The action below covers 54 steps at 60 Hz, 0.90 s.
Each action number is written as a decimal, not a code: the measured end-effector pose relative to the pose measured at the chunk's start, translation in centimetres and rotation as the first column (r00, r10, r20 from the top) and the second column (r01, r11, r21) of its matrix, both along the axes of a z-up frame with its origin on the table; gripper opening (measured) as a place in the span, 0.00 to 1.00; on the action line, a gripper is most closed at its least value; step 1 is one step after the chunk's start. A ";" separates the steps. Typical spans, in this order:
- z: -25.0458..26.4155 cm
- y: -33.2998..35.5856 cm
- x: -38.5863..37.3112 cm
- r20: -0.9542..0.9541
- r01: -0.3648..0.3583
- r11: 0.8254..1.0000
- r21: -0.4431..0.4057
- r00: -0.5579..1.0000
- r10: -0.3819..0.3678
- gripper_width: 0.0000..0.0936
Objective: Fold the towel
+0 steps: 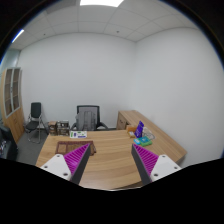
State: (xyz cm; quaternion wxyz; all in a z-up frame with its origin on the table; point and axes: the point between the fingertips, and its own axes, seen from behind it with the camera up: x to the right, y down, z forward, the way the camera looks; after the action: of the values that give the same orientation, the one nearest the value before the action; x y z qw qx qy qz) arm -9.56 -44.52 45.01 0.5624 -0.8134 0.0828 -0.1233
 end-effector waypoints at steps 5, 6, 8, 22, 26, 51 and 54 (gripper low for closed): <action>-0.6 -0.1 0.0 -0.011 0.000 1.000 -0.014 1.000 -0.001 0.92; -0.8 -0.1 0.0 -0.014 0.001 1.000 -0.017 1.000 -0.001 0.92; -1.0 -0.1 0.2 -0.017 0.003 1.000 -0.021 1.000 -0.003 0.92; -7.1 0.8 0.4 -0.073 0.025 0.997 -0.067 0.997 -0.030 0.92; -9.8 1.2 0.1 -0.076 0.029 0.994 -0.101 0.996 -0.037 0.91; -28.4 7.5 -13.3 -0.134 -0.135 0.935 -0.329 0.986 0.095 0.92; -30.0 9.3 -16.1 -0.149 -0.169 0.926 -0.337 0.981 0.125 0.92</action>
State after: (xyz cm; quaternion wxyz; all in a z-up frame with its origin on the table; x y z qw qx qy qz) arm -25.68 -35.26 15.04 0.4110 -0.9100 0.0334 -0.0421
